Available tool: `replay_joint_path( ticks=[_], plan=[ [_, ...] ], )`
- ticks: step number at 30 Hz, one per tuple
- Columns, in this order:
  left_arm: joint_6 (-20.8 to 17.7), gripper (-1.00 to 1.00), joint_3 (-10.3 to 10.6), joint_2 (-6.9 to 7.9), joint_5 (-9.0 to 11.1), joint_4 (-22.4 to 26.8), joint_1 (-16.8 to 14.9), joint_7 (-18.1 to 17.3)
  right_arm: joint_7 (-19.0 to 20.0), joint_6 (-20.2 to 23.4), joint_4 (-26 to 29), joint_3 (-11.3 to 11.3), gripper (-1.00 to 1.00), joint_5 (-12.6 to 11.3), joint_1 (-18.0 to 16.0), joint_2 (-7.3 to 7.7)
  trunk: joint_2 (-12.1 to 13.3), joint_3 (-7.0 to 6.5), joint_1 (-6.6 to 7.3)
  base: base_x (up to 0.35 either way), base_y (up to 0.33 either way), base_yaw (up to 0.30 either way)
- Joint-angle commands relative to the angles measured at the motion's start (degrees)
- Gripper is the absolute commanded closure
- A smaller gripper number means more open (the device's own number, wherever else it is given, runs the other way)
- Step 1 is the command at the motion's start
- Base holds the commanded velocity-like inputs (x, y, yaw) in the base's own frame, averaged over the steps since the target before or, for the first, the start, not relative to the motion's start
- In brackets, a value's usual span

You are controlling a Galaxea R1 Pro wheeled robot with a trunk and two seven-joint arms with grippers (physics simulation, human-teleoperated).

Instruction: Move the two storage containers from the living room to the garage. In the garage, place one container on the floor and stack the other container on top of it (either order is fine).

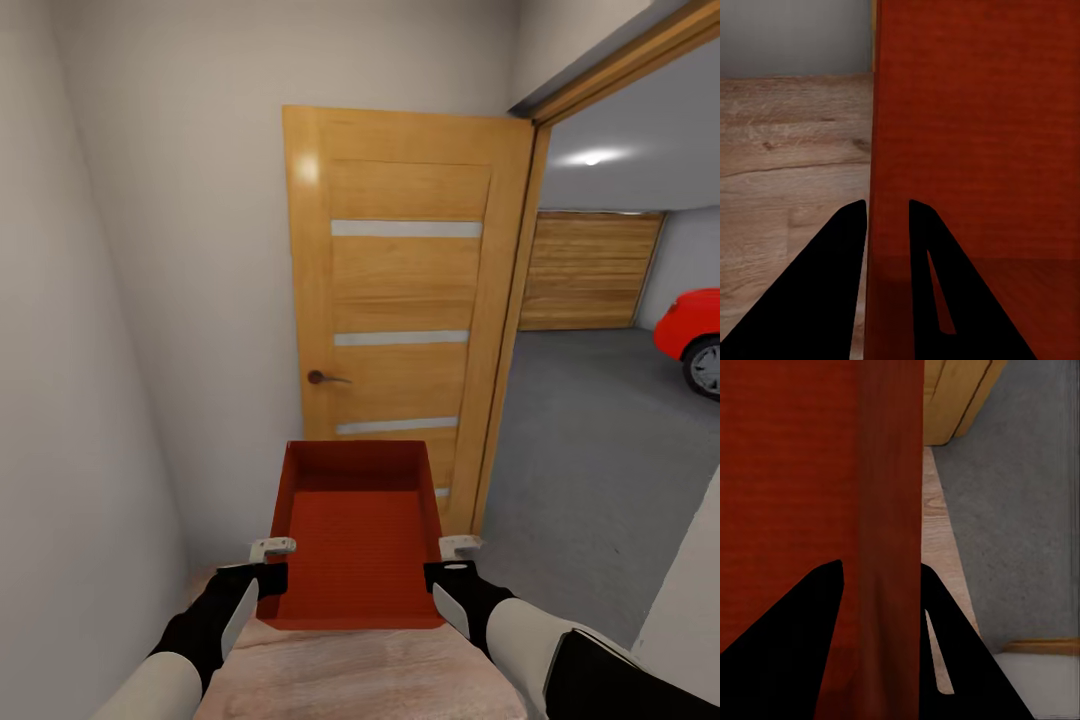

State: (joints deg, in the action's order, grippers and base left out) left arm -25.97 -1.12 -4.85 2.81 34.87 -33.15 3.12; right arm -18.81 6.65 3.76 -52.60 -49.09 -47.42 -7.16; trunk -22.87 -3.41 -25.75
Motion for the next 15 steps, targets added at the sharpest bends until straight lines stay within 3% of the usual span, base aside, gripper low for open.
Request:
replay_joint_path(
  ticks=[1,15],
  plan=[
    [-0.4,1.0,0.0,0.02,-0.9,0.1,0.0,0.6,-1.3,0.4,-0.3,0.1,1.0,0.0,0.0,0.22,0.0,0.02,-0.03,0.125,0.102,-0.282],
    [-0.3,1.0,0.0,0.18,-0.8,0.1,0.0,0.5,-1.3,0.4,-0.3,0.0,1.0,0.0,0.0,0.22,0.0,0.02,-0.03,0.209,0.17,-0.287]
  ],
)
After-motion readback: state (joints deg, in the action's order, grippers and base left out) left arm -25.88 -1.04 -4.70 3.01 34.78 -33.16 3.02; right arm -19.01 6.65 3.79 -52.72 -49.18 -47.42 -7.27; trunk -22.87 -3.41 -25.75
